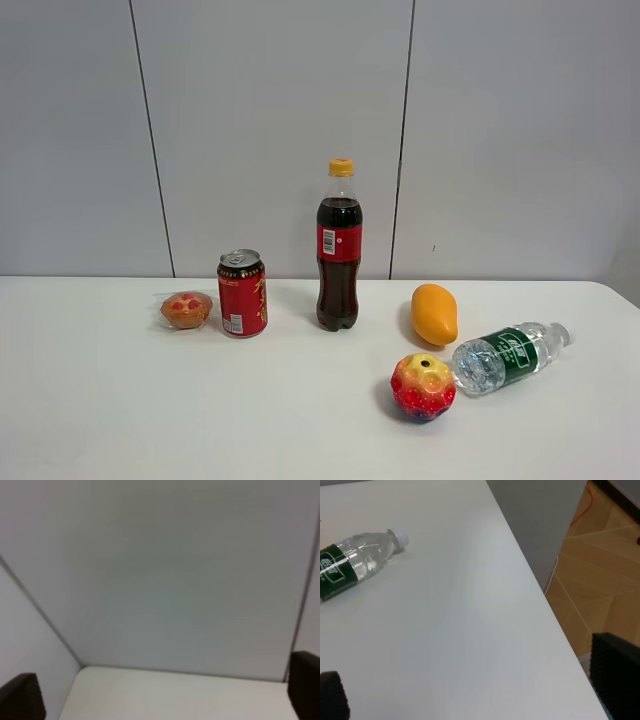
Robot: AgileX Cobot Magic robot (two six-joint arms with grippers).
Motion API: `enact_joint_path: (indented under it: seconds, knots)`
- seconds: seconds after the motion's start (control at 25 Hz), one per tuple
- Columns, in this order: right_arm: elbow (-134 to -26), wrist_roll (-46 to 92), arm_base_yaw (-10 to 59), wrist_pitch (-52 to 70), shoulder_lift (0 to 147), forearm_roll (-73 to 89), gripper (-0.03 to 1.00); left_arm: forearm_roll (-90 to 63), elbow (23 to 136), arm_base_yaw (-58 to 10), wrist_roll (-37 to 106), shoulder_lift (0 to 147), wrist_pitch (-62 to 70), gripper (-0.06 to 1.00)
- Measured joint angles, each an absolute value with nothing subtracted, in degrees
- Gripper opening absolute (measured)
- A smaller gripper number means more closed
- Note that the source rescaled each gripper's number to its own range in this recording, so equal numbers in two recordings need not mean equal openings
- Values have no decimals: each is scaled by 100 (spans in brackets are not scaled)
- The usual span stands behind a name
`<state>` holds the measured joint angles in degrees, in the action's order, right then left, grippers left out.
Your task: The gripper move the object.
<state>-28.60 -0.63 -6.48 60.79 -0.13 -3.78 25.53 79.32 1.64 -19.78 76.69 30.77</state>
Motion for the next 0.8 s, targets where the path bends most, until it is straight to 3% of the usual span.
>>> enact_joint_path:
  seconds: [0.4,0.64,0.8]
  knots:
    - [-2860,-63,-648,6079,-13,-378,100,2182,4513,1073,-1978,5599,1845,99]
    - [-2860,-63,-648,6079,-13,-378,100,1877,3109,1080,-1983,3803,2065,99]
    - [-2860,-63,-648,6079,-13,-378,100,1721,2914,1080,-1939,2685,2974,99]
